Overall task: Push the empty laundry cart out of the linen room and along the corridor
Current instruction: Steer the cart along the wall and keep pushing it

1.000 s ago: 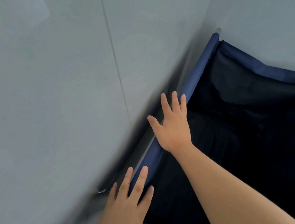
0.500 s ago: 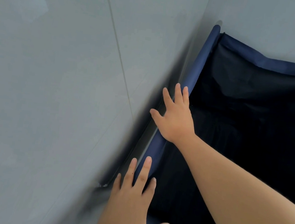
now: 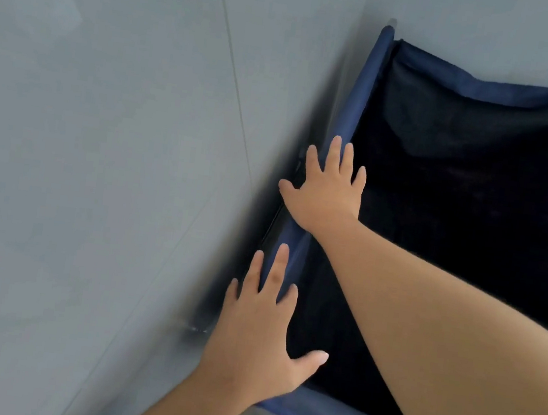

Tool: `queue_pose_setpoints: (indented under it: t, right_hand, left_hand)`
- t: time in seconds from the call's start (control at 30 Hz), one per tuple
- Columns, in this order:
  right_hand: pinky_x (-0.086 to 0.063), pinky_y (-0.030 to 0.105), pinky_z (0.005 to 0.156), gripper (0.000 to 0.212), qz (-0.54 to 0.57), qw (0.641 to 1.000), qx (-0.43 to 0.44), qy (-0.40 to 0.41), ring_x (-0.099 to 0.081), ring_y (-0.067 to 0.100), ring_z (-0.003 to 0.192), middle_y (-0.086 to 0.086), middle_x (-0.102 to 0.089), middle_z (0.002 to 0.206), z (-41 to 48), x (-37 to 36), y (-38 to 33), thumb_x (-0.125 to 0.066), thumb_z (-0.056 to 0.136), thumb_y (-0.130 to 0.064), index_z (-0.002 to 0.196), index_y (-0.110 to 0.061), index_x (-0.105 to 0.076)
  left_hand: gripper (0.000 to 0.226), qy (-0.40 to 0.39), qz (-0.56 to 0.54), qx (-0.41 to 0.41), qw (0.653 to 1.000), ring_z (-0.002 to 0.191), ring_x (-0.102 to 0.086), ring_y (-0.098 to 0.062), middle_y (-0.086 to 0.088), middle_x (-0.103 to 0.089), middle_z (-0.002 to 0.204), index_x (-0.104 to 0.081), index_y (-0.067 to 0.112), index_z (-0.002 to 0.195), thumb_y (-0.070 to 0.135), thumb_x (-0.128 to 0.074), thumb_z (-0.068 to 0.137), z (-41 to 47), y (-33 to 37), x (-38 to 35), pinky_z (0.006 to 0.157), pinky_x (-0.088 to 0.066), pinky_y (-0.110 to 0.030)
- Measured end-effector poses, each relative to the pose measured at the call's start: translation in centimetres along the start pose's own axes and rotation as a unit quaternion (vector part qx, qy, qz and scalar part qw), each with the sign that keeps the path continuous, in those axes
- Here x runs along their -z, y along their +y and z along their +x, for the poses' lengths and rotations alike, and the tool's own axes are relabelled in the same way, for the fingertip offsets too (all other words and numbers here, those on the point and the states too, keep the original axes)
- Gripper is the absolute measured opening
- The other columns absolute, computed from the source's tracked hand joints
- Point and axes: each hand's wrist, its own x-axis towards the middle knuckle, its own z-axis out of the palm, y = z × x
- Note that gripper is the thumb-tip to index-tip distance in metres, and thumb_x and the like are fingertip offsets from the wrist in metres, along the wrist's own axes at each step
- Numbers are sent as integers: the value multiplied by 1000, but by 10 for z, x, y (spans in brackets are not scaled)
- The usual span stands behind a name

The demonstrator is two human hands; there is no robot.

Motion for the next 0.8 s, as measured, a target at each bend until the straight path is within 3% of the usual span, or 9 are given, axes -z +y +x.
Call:
queue_pose_setpoints:
  t: [0.1, 0.23, 0.33, 0.5, 0.63, 0.7, 0.8]
  right_hand:
    - [3, 59, 122, 81, 35, 999, -34, 8, 16, 34, 156, 13, 14, 169, -41, -5, 2, -29, 97, -67, 161, -25, -3]
    - [-1, 61, 122, 81, 38, 997, -53, 31, 11, 34, 157, 10, 8, 171, -103, -1, 39, -21, 96, -74, 161, -28, -7]
    - [-4, 62, 122, 81, -20, 996, -74, 45, 8, 33, 157, 7, 5, 171, -155, 13, 104, -16, 94, -76, 160, -29, -11]
    - [-6, 62, 122, 83, -78, 977, -194, 49, 6, 32, 158, 7, 3, 171, -248, 40, 222, -20, 94, -77, 160, -27, -17]
    - [-5, 61, 123, 85, -96, 961, -256, 53, 4, 30, 158, 4, 0, 172, -322, 45, 291, -18, 91, -80, 159, -29, -18]
    - [-7, 60, 123, 87, -102, 959, -261, 46, 3, 30, 158, 3, -1, 172, -350, 38, 309, -16, 89, -82, 159, -30, -16]
    - [-14, 60, 122, 87, -89, 962, -254, 51, 1, 30, 158, 3, -1, 172, -375, 24, 320, -21, 89, -81, 159, -31, -12]
  left_hand:
    - [101, 1, 5, -14, 1000, 158, 12, -30, 5, 38, 161, -44, 25, 149, 88, -31, 71, 2, -1, -1, 121, -24, -60]
    - [102, 3, -3, -24, 1000, 158, 9, -32, 3, 24, 169, -36, 24, 154, 87, -32, 75, -1, -2, 3, 119, -22, -62]
    - [99, 20, 31, -19, 999, 158, -1, -36, -7, 10, 172, -31, 22, 156, 82, -38, 78, -5, -2, 8, 119, -28, -61]
    - [91, 87, 74, -21, 993, 149, -30, -45, -19, -26, 165, -44, 13, 148, 70, -63, 80, -20, -2, 6, 108, -40, -61]
    - [95, 111, 95, -22, 989, 148, -31, -45, -21, -26, 165, -43, 11, 150, 65, -72, 77, -40, 4, -7, 108, -39, -61]
    - [96, 125, 106, -17, 986, 149, -30, -45, -20, -26, 166, -42, 12, 151, 67, -70, 78, -48, 0, -12, 108, -39, -62]
    - [100, 150, 117, -18, 982, 149, -29, -46, -20, -28, 165, -41, 13, 150, 78, -50, 75, -49, -1, -19, 105, -40, -65]
